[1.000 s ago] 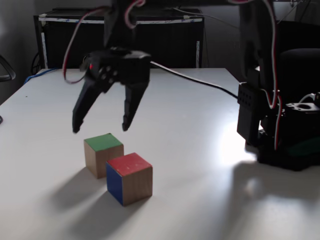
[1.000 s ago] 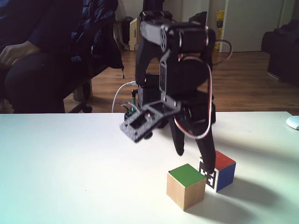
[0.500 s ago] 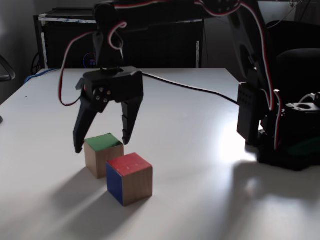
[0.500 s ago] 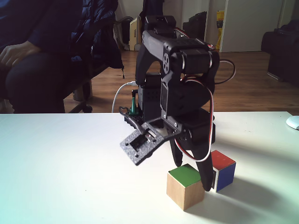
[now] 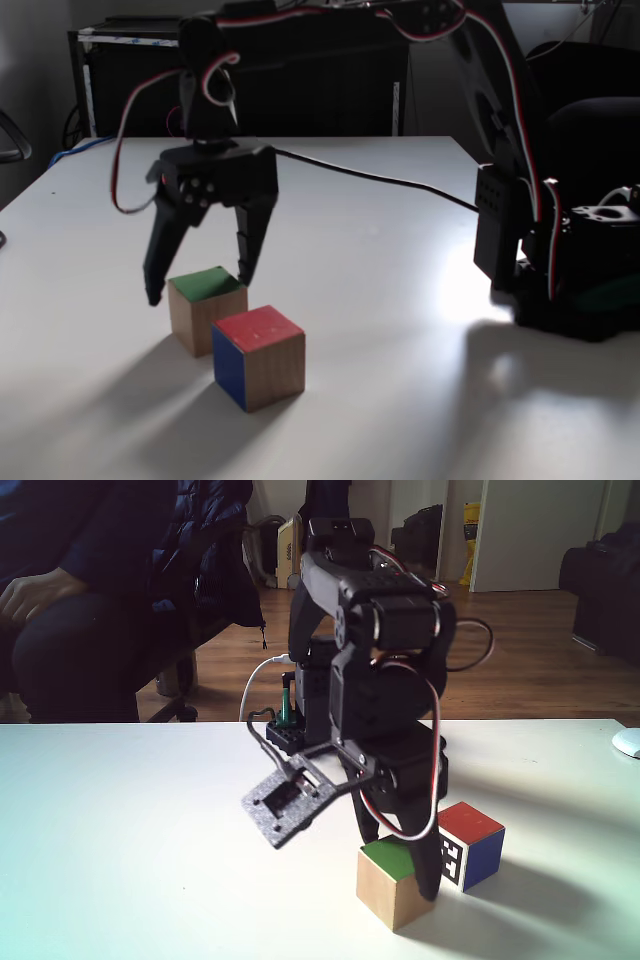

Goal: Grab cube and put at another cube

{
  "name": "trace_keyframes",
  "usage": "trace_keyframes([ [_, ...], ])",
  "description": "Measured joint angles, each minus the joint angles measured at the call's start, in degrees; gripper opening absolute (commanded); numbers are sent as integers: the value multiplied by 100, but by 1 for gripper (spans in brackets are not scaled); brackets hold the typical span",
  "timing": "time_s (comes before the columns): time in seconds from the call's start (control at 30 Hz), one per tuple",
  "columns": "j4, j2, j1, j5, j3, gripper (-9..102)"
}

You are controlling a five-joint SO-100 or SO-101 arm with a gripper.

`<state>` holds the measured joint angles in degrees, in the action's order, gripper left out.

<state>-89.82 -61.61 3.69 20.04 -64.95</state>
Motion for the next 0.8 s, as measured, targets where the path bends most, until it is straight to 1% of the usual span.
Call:
trace_keyframes([
  [0.07, 0, 88, -26, 18, 0, 39],
  [0.33, 9, 281, -18, 97, 9, 38],
  [0.57, 26, 431, -18, 149, 141, 29],
  [0.7, -9, 527, -18, 149, 211, 22],
  [0.8, -44, 545, -18, 114, 272, 20],
])
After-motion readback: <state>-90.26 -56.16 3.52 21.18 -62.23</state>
